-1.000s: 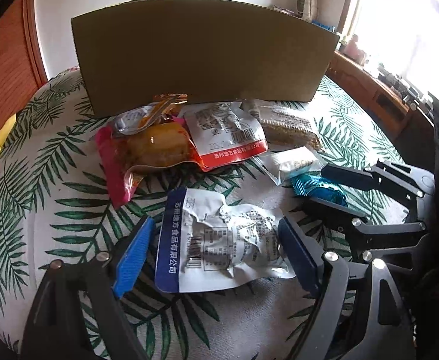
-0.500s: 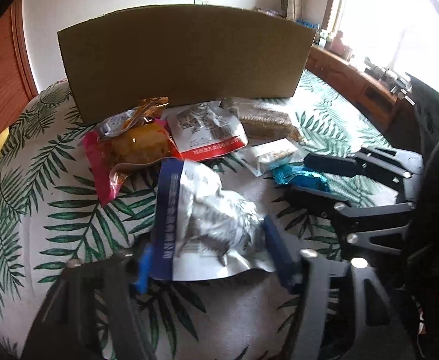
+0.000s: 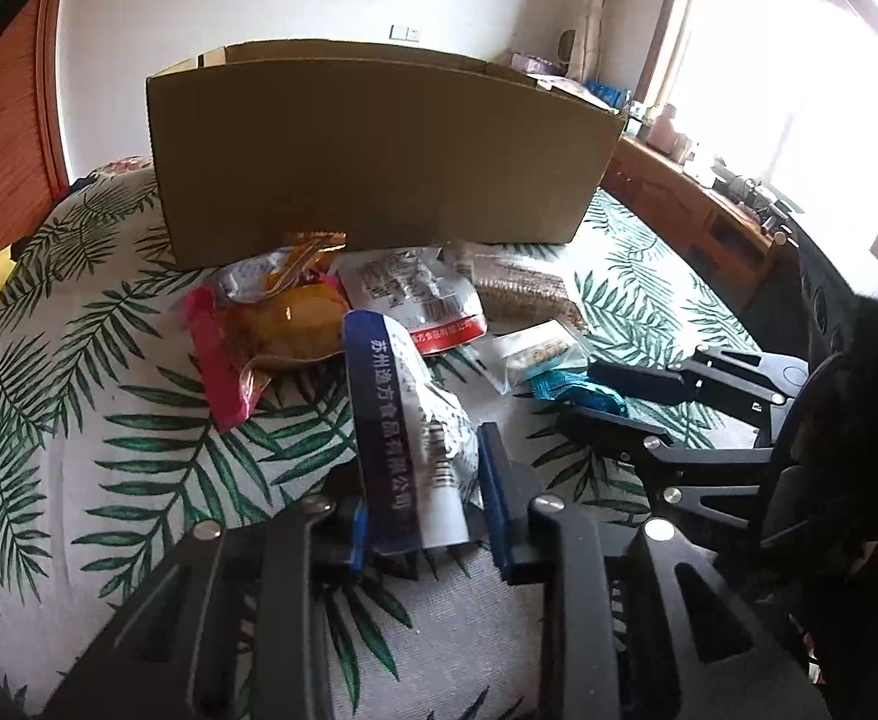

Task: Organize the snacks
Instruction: 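Lift both held packs and carry them over the cardboard box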

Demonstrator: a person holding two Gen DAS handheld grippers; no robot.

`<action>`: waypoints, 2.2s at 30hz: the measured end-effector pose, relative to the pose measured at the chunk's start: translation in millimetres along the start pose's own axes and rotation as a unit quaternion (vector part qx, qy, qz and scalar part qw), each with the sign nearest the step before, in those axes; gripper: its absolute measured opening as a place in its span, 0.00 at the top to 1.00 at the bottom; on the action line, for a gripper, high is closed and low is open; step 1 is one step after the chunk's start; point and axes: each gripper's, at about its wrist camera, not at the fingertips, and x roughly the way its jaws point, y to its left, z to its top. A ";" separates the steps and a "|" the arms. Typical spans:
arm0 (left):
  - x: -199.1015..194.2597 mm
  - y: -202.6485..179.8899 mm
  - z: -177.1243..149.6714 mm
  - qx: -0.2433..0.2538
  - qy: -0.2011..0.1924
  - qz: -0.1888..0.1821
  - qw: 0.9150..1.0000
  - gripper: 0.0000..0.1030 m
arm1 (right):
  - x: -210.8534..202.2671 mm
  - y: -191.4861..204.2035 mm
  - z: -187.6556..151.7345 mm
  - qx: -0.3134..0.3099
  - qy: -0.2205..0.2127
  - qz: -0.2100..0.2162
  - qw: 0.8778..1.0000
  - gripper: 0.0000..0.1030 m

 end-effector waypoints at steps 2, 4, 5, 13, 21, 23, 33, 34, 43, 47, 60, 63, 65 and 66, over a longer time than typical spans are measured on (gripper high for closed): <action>-1.4 -0.5 -0.4 0.001 -0.006 -0.004 1.000 0.79 | -0.2 -0.2 -0.1 0.003 -0.001 -0.002 1.000 0.73; -2.8 -1.1 -0.7 0.001 -0.010 -0.007 1.000 0.80 | -1.1 -0.2 -0.6 0.006 -0.003 0.002 1.000 0.74; -2.6 -1.2 -0.9 0.001 -0.011 -0.007 1.000 0.81 | -2.2 0.3 -0.7 0.007 -0.004 0.004 1.000 0.75; -6.3 2.9 -0.8 -0.008 -0.014 -0.017 1.000 0.81 | -16.1 -1.8 1.8 0.023 -0.022 0.012 0.999 0.76; -17.7 9.4 6.5 -0.010 -0.030 -0.029 0.999 0.80 | -24.7 -3.8 6.4 0.032 -0.034 0.011 0.999 0.76; -19.0 8.9 9.3 -0.008 -0.034 -0.031 0.999 0.80 | -26.7 -4.6 7.5 0.035 -0.037 0.010 0.999 0.76; -18.2 10.9 27.6 -0.001 -0.054 -0.038 0.998 0.80 | -33.7 -12.3 16.4 0.041 -0.048 0.001 0.998 0.76; -17.8 11.4 29.9 0.000 -0.055 -0.039 0.998 0.80 | -34.4 -13.3 16.9 0.042 -0.048 0.001 0.998 0.76; -19.0 12.1 55.8 0.014 -0.080 -0.044 0.996 0.80 | -41.2 -24.5 29.2 0.042 -0.060 -0.008 0.997 0.76; -19.9 14.5 69.2 0.020 -0.093 -0.044 0.995 0.80 | -44.4 -29.0 39.0 0.038 -0.067 -0.015 0.997 0.76; -33.5 25.4 116.7 0.044 -0.144 -0.036 0.988 0.80 | -56.1 -46.0 83.9 0.018 -0.105 -0.042 0.993 0.76; -36.4 28.1 131.2 0.052 -0.159 -0.034 0.985 0.80 | -58.8 -49.3 97.3 0.011 -0.116 -0.049 0.992 0.76; -36.6 30.6 137.4 0.055 -0.165 -0.033 0.984 0.80 | -59.9 -52.4 105.9 0.008 -0.124 -0.050 0.991 0.75; -36.7 32.2 140.4 0.055 -0.168 -0.032 0.984 0.80 | -60.2 -53.7 109.9 0.006 -0.128 -0.051 0.991 0.75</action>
